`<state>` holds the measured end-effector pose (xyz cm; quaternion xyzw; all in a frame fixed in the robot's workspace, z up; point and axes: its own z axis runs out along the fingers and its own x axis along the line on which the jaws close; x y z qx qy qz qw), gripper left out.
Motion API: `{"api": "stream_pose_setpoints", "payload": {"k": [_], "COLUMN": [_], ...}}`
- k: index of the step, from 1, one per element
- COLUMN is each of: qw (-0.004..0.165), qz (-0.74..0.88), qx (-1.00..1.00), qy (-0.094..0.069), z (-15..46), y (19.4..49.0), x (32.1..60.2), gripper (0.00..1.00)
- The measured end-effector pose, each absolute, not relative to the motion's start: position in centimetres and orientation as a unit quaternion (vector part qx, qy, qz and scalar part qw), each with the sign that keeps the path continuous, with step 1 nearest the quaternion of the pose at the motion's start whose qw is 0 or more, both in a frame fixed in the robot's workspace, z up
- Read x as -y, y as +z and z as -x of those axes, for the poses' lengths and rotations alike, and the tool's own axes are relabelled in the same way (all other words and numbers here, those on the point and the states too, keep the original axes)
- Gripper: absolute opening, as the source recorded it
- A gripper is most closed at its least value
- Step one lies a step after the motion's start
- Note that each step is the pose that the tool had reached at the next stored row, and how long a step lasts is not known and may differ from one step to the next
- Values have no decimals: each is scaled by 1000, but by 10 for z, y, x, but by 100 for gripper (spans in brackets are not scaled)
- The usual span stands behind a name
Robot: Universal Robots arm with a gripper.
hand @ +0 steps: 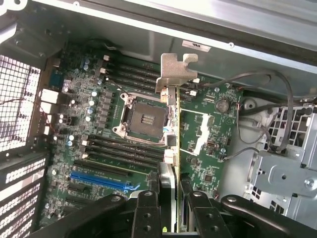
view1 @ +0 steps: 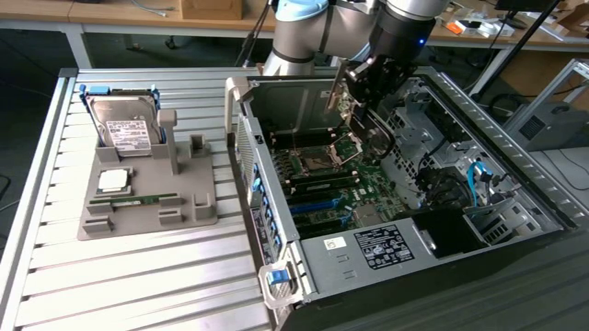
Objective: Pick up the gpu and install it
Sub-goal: 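Insert the gpu into the slot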
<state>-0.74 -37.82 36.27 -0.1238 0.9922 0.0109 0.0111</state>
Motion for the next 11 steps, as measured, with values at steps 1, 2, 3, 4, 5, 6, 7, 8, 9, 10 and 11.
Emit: {"api": "stream_pose_setpoints", "payload": {"k": [1, 2, 3, 4, 5, 6, 7, 8, 9, 10, 11], "qw": [11, 11, 11, 11, 11, 11, 11, 11, 11, 11, 11], "qz": [127, 131, 133, 136, 138, 140, 143, 145, 148, 151, 152], "qx": [-992, -991, -991, -991, -990, -990, -990, -989, -989, -988, -988], "qy": [11, 11, 11, 11, 11, 11, 11, 11, 11, 11, 11], "z": [7, 7, 7, 7, 7, 7, 7, 7, 7, 7, 7], "y": [363, 363, 363, 363, 363, 363, 363, 363, 363, 363, 363], "x": [378, 378, 378, 378, 378, 378, 378, 378, 378, 378, 378], "gripper": [27, 27, 27, 27, 27, 27, 27, 27, 27, 27, 27]}}
